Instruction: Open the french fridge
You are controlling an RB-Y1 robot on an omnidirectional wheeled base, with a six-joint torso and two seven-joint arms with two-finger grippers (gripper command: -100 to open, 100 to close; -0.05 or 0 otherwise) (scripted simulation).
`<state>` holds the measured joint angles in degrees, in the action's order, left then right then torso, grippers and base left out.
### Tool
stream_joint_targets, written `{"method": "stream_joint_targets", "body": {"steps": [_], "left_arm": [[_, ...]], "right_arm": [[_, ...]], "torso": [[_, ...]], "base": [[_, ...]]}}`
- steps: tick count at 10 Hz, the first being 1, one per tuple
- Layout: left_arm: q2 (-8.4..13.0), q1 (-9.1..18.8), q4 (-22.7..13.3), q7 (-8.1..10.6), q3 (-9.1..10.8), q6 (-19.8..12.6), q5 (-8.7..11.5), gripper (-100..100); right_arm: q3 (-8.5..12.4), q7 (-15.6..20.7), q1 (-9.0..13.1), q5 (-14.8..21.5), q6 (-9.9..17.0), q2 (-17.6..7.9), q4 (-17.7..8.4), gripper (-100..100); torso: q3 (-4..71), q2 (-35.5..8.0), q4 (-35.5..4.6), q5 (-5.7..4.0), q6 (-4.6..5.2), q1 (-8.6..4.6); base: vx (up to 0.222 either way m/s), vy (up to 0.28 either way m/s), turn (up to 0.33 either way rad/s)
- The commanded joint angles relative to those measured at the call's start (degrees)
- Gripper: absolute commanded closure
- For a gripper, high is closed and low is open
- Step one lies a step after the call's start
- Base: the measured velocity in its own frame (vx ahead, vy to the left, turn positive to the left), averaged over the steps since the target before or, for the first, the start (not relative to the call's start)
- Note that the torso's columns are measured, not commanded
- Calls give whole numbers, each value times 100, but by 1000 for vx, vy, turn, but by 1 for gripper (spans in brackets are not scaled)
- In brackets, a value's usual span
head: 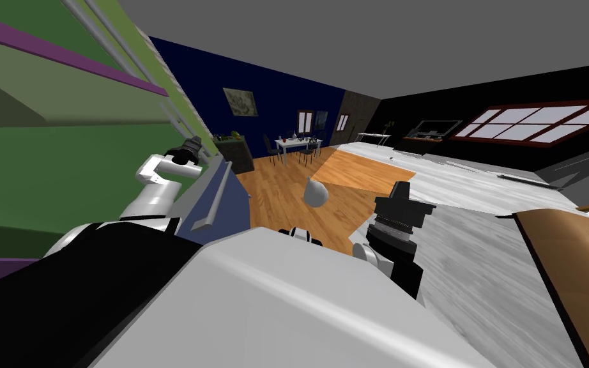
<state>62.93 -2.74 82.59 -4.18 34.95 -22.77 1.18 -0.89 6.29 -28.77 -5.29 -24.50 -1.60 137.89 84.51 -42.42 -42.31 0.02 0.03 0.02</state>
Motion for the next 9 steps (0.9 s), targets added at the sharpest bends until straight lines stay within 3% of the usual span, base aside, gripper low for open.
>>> {"method": "stream_joint_targets", "body": {"steps": [1,2,4,5,6,9], "left_arm": [[126,463,-479,-53,-276,256,-41,-100],[126,630,-607,-53,-276,256,-41,-100],[126,634,-948,-53,-276,256,-41,-100],[126,634,-948,-53,-276,256,-41,-100],[311,955,-1153,-146,-565,520,-164,-100],[311,1305,-1542,-146,-659,639,-164,-100]], "right_arm": [[0,0,0,0,0,0,0,0],[0,0,-1,0,0,0,0,0],[1,0,-1,0,0,0,0,0],[1,0,-1,0,0,0,0,0],[1,0,-2,0,0,0,0,0],[0,0,-1,0,0,0,0,0]], "torso": [[-9,-10,-5,-4,-4,-9],[-1,6,-1,-4,-4,-4],[17,30,8,2,-3,9],[13,27,10,12,-12,17],[9,20,9,20,-16,30],[0,7,-1,-6,-1,-9]], "base": [[-50,-31,17],[-14,-5,14],[5,3,-9],[10,-1,-8],[-63,-43,-102],[-55,-28,-17]]}}
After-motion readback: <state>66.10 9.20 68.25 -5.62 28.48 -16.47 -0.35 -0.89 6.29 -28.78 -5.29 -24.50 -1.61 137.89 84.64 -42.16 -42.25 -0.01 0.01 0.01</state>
